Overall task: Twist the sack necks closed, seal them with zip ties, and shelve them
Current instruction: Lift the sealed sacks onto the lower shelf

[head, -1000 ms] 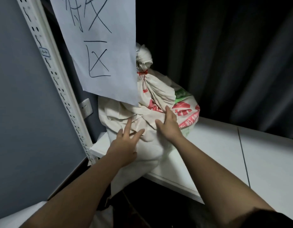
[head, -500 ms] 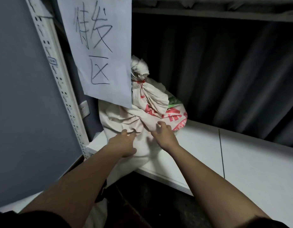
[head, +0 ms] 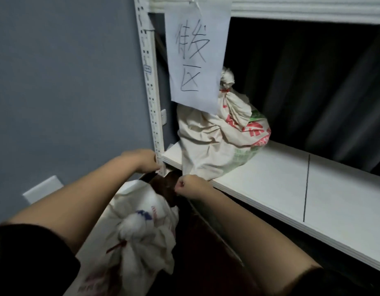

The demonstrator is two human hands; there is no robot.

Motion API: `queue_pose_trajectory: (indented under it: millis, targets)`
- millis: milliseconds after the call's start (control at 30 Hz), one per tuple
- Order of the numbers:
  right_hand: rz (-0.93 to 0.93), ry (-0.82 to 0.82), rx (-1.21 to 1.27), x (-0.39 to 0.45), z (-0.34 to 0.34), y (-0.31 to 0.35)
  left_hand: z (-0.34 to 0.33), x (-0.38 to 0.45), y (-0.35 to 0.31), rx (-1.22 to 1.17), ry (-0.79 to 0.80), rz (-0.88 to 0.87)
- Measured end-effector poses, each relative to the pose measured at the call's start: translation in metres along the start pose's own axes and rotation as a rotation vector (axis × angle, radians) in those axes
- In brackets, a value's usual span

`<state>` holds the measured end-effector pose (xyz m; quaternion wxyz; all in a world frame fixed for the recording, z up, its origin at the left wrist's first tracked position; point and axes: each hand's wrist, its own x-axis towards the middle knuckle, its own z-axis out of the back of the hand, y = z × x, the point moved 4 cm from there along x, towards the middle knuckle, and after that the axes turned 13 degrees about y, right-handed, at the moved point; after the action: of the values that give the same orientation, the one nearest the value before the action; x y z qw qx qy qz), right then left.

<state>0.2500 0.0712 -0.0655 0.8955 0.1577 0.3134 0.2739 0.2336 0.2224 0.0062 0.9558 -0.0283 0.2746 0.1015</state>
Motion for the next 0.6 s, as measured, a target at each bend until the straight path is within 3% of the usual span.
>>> queue_pose_trajectory:
  millis: [133,200,333,433,500,600]
  targets:
    - [0.064,0.315,-0.204,0.001,-0.052,0.027,-0.026,-0.029,0.05,-0.154,-0.086,0.041]
    - [0.066,0.379,-0.256,0.002,-0.079,0.036,-0.05,-0.037,0.078,-0.204,-0.069,0.077]
    - [0.06,0.345,-0.187,0.005,-0.125,0.05,-0.104,-0.057,0.126,-0.045,0.079,0.185]
    - [0.087,0.275,0.116,0.008,-0.148,0.057,-0.143,-0.075,0.148,0.099,0.366,0.225]
    - [0.126,0.14,0.321,0.011,-0.151,0.061,-0.165,-0.078,0.165,-0.008,0.452,0.293]
    - [0.211,0.032,0.548,0.015,-0.148,0.072,-0.188,-0.075,0.177,-0.199,0.449,0.306]
